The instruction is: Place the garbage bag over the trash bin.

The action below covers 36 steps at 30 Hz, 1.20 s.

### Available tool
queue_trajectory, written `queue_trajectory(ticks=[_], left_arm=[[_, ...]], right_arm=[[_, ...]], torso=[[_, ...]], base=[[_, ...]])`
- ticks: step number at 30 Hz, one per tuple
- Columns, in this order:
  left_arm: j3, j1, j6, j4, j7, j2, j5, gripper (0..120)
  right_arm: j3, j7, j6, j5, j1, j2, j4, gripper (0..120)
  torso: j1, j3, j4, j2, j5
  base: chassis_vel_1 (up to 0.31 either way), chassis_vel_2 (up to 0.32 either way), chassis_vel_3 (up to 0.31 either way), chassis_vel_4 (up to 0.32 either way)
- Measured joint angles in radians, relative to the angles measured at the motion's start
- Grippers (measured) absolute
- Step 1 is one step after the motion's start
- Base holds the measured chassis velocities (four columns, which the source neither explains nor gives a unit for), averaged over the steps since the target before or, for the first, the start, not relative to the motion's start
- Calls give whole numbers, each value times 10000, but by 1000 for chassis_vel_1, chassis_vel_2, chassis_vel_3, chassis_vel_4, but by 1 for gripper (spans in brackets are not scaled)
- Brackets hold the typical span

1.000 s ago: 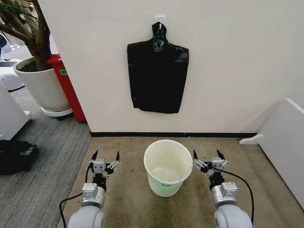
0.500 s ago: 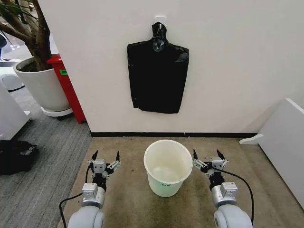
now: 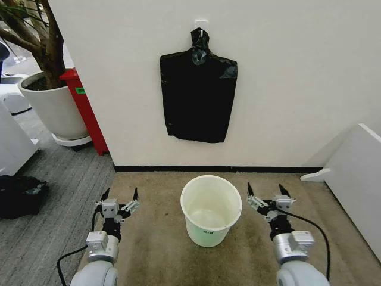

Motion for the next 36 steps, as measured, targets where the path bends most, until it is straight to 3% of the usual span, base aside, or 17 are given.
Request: queue_trajectory(ticks=[5,8,9,17,22,29,36], left_arm=[[-1046,653,351,-1116,-133,452,-1373,100],[-1046,653,351,-1116,-133,452,-1373,100],[-1657,1037,546,-1761,-213,714,-2175,100],[-3199,1996,1048,-3355,-398,1381,-4182,100],[-3848,2414,1265,-3498,-492,1665,-5028,100],[-3705,3507,1819,-3483,-14,2225,-4823,100],[-3653,3644,1895,-3451,71,2294,-4740,100]], right_arm=[[138,101,-254,809,-729,-57,1567,100],[138,101,-254,809,-729,-57,1567,100],[156,133,-328,1118,-944,-96,1871,100],[9,119,-277,1702,-825,-468,1151,100],[23,118,-220,1700,-774,-453,1017,100],[16,150,-152,1720,-704,-437,936,100],[-60,590,-228,2735,-401,-780,946,100]], torso=[[0,0,-3,0,-2],[0,0,-3,0,-2],[0,0,-4,1,-2],[0,1,-2,1,1],[0,2,-2,0,1],[0,2,-2,0,-1],[0,2,-2,0,-1]], base=[[0,0,0,0],[0,0,0,0],[0,0,0,0],[0,0,0,0],[0,0,0,0],[0,0,0,0],[0,0,0,0]])
